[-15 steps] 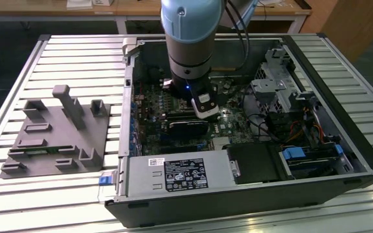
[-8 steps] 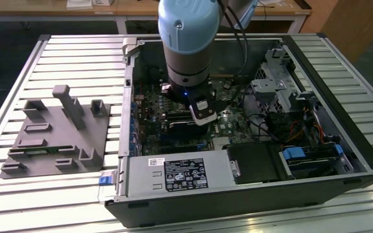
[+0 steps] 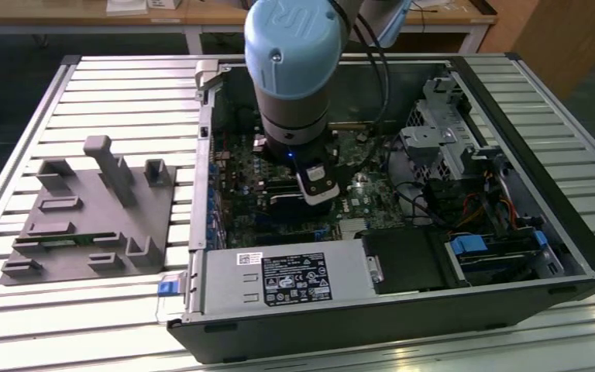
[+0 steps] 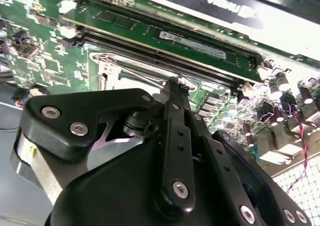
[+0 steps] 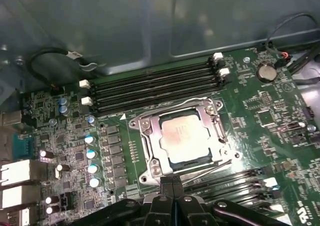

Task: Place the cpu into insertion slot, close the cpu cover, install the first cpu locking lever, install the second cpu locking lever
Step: 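Install the second cpu locking lever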

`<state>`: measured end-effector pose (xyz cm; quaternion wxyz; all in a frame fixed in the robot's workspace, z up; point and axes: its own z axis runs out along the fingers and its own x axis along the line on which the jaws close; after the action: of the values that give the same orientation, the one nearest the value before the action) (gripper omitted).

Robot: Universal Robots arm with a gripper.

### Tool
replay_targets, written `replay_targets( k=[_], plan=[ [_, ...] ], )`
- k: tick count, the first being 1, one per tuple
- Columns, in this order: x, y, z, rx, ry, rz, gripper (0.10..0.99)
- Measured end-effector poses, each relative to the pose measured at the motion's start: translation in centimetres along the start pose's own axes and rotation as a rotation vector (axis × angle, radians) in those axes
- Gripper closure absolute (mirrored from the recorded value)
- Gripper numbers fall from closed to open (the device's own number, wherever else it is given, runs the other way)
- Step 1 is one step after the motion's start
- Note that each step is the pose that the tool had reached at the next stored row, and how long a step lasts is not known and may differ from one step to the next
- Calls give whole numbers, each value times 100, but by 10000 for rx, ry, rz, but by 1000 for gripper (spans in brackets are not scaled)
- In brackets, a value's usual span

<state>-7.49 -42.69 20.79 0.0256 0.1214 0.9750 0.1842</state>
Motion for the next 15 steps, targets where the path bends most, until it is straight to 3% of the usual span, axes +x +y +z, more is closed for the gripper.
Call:
replay_targets(
  k=[9, 15],
  plan=[
    [100, -64, 86, -169, 40, 17, 980],
    [112, -84, 128, -234, 56, 24, 980]
  ],
)
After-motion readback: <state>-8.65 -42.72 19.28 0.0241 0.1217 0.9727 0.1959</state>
